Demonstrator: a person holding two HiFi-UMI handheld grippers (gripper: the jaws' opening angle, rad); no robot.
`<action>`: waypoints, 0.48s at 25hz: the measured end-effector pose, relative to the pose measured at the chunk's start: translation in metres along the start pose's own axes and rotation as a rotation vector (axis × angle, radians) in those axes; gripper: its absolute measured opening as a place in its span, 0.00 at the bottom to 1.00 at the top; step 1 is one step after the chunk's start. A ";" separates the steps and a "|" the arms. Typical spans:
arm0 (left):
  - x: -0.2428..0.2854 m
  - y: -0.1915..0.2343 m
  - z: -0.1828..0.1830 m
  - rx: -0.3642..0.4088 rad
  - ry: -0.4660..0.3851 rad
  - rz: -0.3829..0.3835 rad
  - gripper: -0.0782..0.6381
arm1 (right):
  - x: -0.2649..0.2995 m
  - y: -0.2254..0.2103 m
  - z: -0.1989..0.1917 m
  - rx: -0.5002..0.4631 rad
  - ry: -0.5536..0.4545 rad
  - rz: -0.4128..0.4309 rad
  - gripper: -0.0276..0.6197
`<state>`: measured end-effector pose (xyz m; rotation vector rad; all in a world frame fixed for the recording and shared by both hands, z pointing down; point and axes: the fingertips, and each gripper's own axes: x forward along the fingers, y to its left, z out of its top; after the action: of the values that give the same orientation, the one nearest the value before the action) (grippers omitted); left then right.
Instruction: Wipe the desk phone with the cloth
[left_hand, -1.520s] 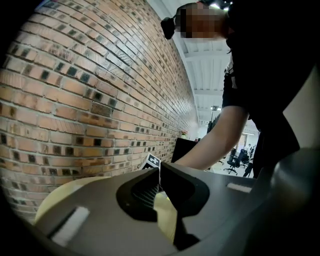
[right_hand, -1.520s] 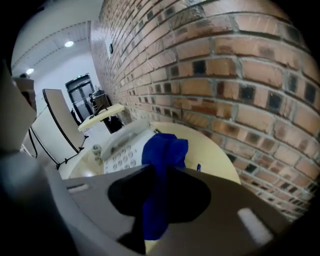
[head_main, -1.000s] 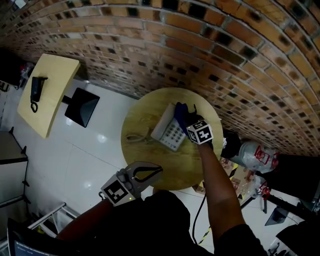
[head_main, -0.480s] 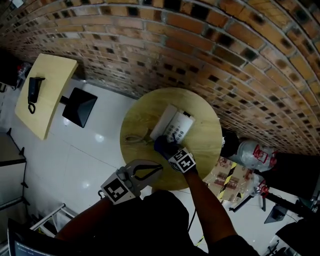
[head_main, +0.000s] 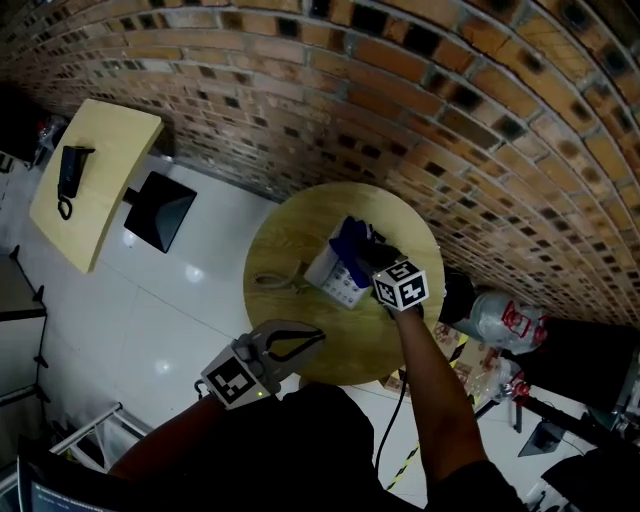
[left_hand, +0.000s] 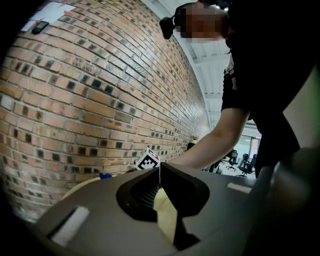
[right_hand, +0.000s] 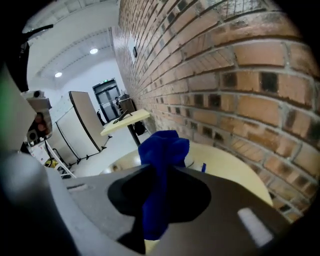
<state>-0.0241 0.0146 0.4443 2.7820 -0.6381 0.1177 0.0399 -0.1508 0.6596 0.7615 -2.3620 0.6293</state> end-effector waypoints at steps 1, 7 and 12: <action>-0.003 0.002 0.000 -0.005 0.000 0.008 0.12 | 0.002 -0.015 0.013 -0.011 -0.003 -0.017 0.16; -0.022 0.013 -0.001 -0.016 -0.010 0.070 0.12 | 0.038 -0.048 0.050 -0.062 0.053 -0.032 0.16; -0.033 0.016 -0.002 -0.021 -0.011 0.090 0.12 | 0.055 -0.012 0.039 -0.079 0.085 0.027 0.16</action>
<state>-0.0604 0.0148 0.4457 2.7362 -0.7634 0.1133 -0.0043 -0.2023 0.6692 0.6567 -2.3079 0.5642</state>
